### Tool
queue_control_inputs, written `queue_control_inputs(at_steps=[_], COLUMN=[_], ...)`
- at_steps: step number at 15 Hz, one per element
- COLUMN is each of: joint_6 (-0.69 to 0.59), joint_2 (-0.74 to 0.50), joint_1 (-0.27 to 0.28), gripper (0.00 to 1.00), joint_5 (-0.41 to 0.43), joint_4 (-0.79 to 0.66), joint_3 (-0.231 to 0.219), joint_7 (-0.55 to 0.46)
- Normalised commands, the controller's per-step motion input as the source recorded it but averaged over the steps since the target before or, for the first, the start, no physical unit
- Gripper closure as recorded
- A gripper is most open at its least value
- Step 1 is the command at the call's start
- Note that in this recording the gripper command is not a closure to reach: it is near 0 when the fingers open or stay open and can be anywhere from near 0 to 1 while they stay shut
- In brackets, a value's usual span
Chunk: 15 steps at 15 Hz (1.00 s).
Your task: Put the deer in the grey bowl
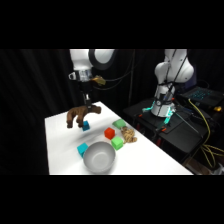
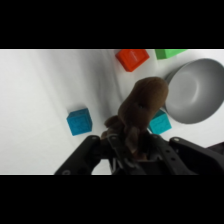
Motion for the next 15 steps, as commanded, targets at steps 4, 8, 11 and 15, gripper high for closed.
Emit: queue_control_inputs(at_steps=[4,8,11,15], joint_6=[-0.21,-0.15,-0.09,-0.02], joint_2=[-0.12,0.0,0.11,0.2], joint_1=[0.227,0.197,0.107,0.013], gripper=[0.55,0.55,0.55,0.56], joint_5=[-0.14,-0.184,-0.192,-0.169], joint_4=[0.15,0.1,0.1,0.1], joint_3=[0.106,0.119,0.058,-0.016], joint_7=[0.13,0.1,0.02,-0.03])
